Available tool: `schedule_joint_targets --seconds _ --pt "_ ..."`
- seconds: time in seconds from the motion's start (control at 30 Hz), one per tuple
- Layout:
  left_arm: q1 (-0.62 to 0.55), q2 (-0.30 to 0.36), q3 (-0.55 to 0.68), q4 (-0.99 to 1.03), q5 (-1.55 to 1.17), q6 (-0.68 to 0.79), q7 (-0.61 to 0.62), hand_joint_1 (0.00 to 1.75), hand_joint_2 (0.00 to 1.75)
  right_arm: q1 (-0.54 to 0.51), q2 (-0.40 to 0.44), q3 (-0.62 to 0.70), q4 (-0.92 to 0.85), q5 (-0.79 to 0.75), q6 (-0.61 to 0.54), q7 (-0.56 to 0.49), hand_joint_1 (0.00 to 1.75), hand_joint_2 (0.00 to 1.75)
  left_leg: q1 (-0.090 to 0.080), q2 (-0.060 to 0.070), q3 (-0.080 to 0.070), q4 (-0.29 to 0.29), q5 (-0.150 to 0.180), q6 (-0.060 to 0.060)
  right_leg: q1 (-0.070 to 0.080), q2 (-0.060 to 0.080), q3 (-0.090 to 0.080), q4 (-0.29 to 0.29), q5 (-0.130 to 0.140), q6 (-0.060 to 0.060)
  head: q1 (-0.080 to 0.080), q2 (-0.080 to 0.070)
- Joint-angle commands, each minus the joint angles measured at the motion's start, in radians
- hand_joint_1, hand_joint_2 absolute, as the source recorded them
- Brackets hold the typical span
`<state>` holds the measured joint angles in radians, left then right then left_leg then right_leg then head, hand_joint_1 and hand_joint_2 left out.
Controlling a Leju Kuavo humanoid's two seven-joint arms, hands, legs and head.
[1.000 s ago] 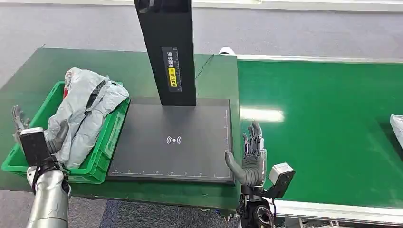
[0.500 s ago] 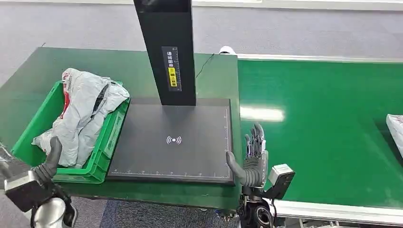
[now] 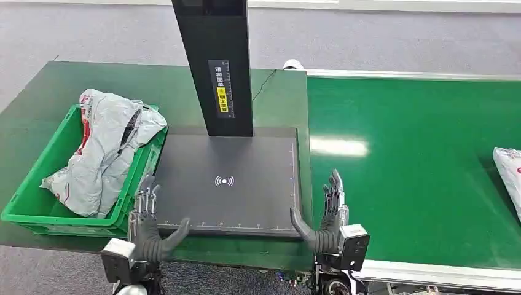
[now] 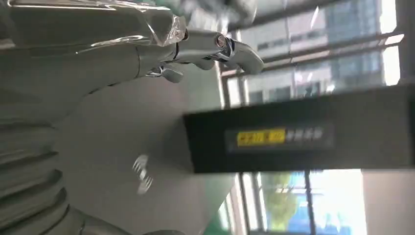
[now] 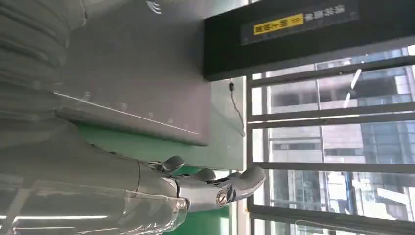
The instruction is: Moved the parcel from conveyor to table for the left to box.
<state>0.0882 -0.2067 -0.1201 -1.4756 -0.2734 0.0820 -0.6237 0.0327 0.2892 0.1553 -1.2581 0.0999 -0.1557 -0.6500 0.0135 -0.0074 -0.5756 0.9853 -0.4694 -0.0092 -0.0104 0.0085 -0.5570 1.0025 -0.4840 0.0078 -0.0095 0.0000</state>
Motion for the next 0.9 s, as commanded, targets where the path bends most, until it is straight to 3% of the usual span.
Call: schedule_joint_targets --seconds 0.03,0.9 --pt "-0.005 -0.026 -0.04 0.085 -0.045 -0.021 0.031 0.0 1.75 0.015 -0.009 0.022 -0.001 0.03 0.016 -0.006 0.0 1.75 0.0 0.001 0.001 -0.001 0.0 0.0 0.0 0.0 0.001 -0.001 0.0 0.0 0.0 0.0" --pt "0.008 -0.05 -0.038 0.06 -0.08 -0.068 0.065 0.0 1.75 0.06 -0.012 0.021 -0.061 0.045 -0.001 -0.003 0.0 1.75 0.0 -0.001 0.001 -0.001 0.0 0.001 0.0 -0.002 0.002 -0.001 0.0 0.0 0.0 0.0"
